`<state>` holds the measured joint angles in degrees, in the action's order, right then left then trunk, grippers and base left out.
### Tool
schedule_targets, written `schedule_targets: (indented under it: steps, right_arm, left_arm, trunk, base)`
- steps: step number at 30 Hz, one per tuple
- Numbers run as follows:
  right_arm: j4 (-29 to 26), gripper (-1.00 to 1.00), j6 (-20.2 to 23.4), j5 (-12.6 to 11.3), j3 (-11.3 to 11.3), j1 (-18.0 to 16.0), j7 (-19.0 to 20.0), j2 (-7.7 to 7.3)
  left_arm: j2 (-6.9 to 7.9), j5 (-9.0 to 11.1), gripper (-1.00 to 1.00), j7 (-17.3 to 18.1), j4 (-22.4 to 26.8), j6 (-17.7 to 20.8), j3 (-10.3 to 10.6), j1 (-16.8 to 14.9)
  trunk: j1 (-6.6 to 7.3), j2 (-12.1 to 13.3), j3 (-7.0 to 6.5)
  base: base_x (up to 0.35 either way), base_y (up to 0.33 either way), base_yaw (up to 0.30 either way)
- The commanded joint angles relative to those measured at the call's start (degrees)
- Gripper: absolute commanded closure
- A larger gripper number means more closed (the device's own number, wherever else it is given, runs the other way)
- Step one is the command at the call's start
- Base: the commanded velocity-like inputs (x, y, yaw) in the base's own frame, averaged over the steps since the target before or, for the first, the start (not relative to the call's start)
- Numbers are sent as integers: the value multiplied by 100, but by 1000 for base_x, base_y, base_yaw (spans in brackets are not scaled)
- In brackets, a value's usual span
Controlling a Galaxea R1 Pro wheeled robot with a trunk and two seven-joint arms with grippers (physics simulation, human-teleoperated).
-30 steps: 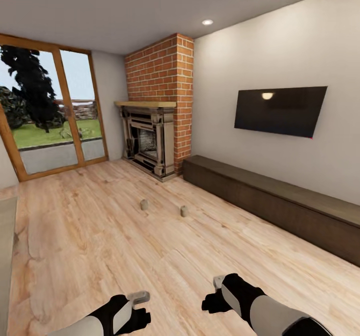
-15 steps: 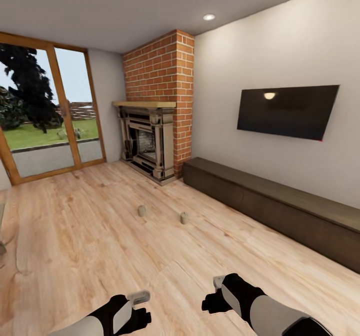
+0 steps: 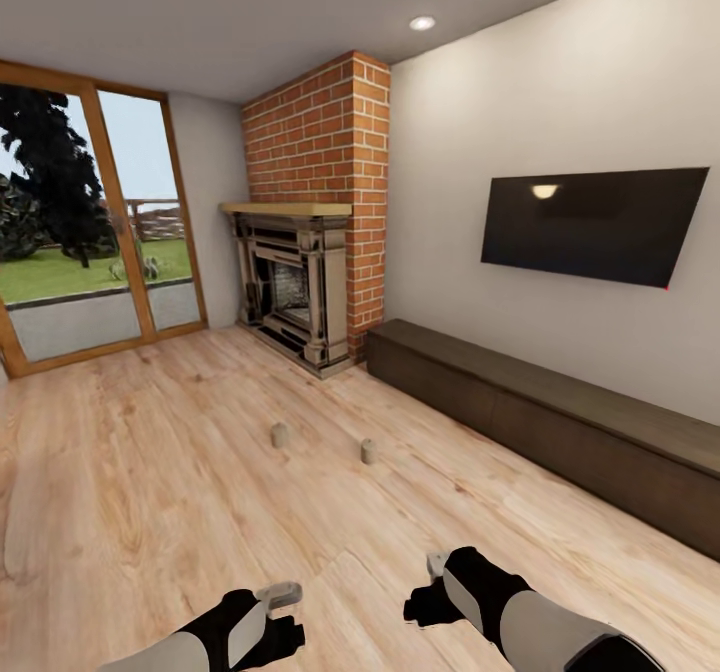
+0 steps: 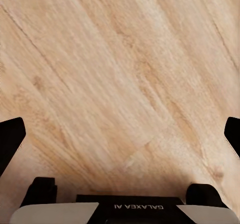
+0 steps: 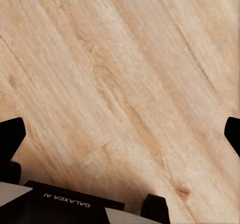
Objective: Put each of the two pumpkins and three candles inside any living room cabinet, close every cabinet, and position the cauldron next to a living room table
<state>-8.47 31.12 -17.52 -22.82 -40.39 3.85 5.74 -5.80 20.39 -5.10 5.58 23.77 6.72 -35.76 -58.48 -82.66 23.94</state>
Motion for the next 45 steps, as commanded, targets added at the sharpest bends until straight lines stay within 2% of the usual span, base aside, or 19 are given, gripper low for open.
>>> schedule_targets:
  steps: [1, 15, 29, 37, 45]
  right_arm:
    - [-6, -100, 21, -41, -48, -4, 6, -3]
    - [-6, -100, 16, -41, -55, -4, -6, 2]
    - [-6, -100, 11, -41, -68, -4, 1, 4]
    - [-6, -100, 8, -41, -74, -4, 14, 6]
    - [-7, -100, 8, -41, -74, -4, 19, 6]
  left_arm:
    - [0, 61, -100, -35, 13, 31, 46, -1]
    - [0, 61, -100, -30, 13, 28, 46, 0]
    - [0, 61, -100, -26, 13, 23, 42, 3]
    - [0, 66, -100, -14, -38, -208, 41, -1]
    - [0, 64, -100, -9, -56, -223, 45, 1]
  trunk:
    - [-3, -3, 7]
    - [-3, -3, 5]
    - [-3, -3, -88]
    - [-3, -3, -92]
    - [-3, -3, -92]
  base:
    - [335, 56, 0]
    - [335, 79, 0]
    - [335, 107, 0]
    - [335, 122, 0]
    - [335, 122, 0]
